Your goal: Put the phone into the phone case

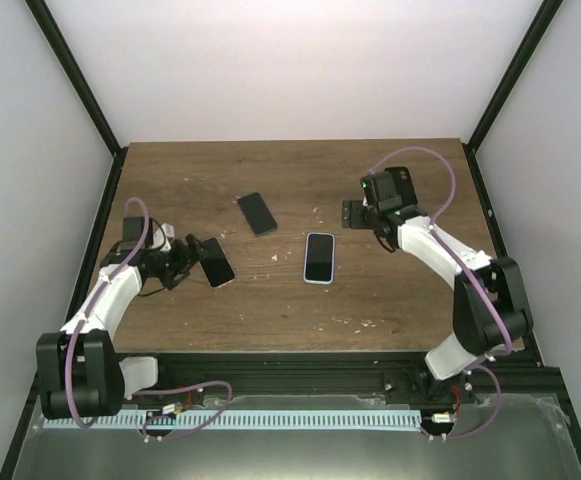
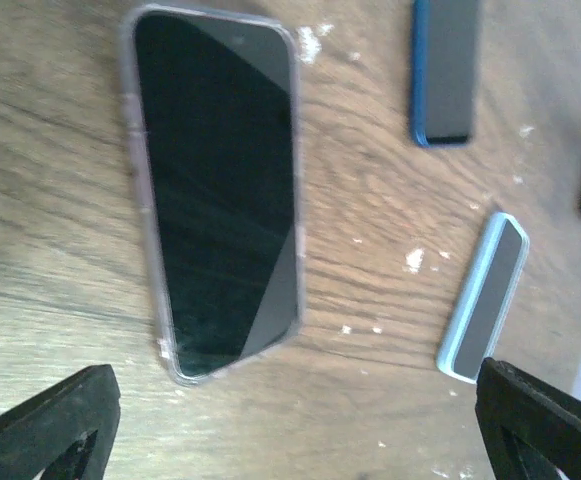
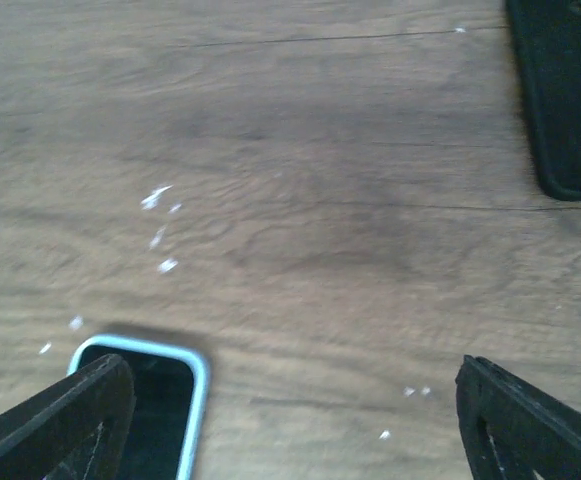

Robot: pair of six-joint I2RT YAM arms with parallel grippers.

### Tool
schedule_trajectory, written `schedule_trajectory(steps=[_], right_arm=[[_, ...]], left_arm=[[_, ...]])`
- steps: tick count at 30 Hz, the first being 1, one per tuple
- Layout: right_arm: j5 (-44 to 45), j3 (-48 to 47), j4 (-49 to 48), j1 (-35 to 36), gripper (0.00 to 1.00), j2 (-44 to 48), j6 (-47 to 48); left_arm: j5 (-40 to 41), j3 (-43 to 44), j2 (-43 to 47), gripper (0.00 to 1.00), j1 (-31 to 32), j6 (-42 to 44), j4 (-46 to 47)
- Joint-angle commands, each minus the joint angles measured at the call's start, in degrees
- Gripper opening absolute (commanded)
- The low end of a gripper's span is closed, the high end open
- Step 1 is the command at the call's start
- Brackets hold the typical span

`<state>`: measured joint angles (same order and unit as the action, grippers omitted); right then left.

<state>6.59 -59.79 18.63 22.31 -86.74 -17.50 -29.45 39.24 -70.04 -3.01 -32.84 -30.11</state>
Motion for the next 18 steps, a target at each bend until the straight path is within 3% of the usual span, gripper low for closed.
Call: schedule_trajectory(steps=[1, 8, 18], right_arm=[[1.98, -6.11, -0.35, -4.47, 0.84, -6.02, 5.89], [-1.1, -11.88, -1.6, -11.24, 0.52, -16.32, 8.48], [6.22, -22.23, -1.31, -14.57, 0.4, -29.03, 11.43]], left_arm=[[-5.51, 3.41, 3.61, 1.0, -0.08, 3.03, -3.74], [-8.53, 6.76, 8.3, 0.96, 0.04, 6.98, -6.71], [-14.19, 5.28, 15.41, 0.9, 0.37, 7.98, -5.49]])
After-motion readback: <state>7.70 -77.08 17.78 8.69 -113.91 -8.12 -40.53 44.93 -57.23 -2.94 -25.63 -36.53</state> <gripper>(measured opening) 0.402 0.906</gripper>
